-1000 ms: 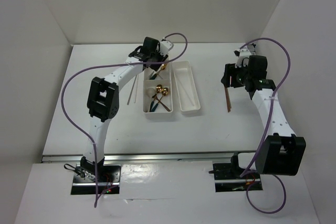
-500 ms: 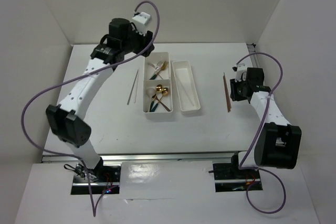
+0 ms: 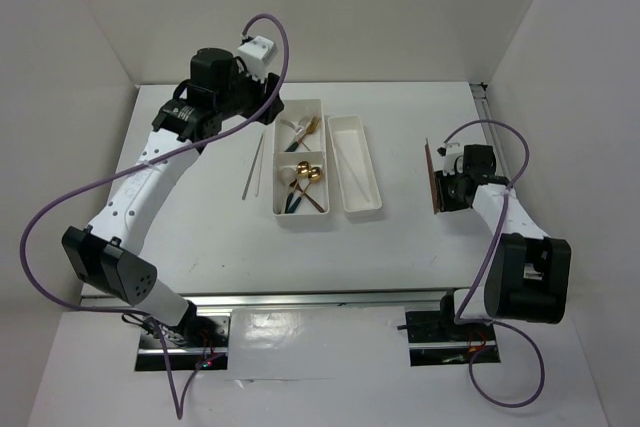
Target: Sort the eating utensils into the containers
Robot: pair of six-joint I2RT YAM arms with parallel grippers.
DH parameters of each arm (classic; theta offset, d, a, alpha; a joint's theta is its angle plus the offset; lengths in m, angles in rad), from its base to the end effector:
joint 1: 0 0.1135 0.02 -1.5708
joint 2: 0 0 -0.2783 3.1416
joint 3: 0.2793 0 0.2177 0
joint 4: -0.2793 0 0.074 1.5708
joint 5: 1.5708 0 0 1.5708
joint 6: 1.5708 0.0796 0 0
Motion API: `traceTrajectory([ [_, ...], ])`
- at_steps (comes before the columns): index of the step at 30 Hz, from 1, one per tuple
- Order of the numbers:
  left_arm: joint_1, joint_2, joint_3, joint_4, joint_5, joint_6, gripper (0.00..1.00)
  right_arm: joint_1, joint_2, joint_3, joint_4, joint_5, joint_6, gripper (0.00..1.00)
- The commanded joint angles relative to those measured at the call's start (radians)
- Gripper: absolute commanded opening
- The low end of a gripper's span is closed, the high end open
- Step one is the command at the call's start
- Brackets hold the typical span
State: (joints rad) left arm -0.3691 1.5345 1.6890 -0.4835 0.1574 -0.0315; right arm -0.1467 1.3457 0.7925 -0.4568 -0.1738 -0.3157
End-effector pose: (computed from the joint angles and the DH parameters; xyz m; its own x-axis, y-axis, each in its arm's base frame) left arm 0.3237 -0.1386 0.4338 -0.3168 0.0892 -0.9443 0.4849 0.8708 -0.0804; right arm 0.2479 -0.0227 0.1968 -0.8128 -0.1890 -0.5510 -0.2097 0.9774 -0.0259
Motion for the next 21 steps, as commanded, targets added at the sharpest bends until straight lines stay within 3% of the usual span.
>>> traceTrajectory([
  [1, 0.007, -0.025, 0.021, 0.008, -0.010, -0.002, 0.62, -0.004, 0.021, 0.001, 0.026, 0.025, -0.003, 0.35],
  [10, 0.016, -0.025, 0.021, -0.001, -0.019, 0.007, 0.62, -0.004, 0.108, 0.010, 0.026, -0.026, 0.006, 0.25],
  [21, 0.044, 0.013, 0.061, -0.010, -0.010, -0.002, 0.62, -0.004, 0.176, 0.066, 0.035, -0.061, 0.015, 0.23],
])
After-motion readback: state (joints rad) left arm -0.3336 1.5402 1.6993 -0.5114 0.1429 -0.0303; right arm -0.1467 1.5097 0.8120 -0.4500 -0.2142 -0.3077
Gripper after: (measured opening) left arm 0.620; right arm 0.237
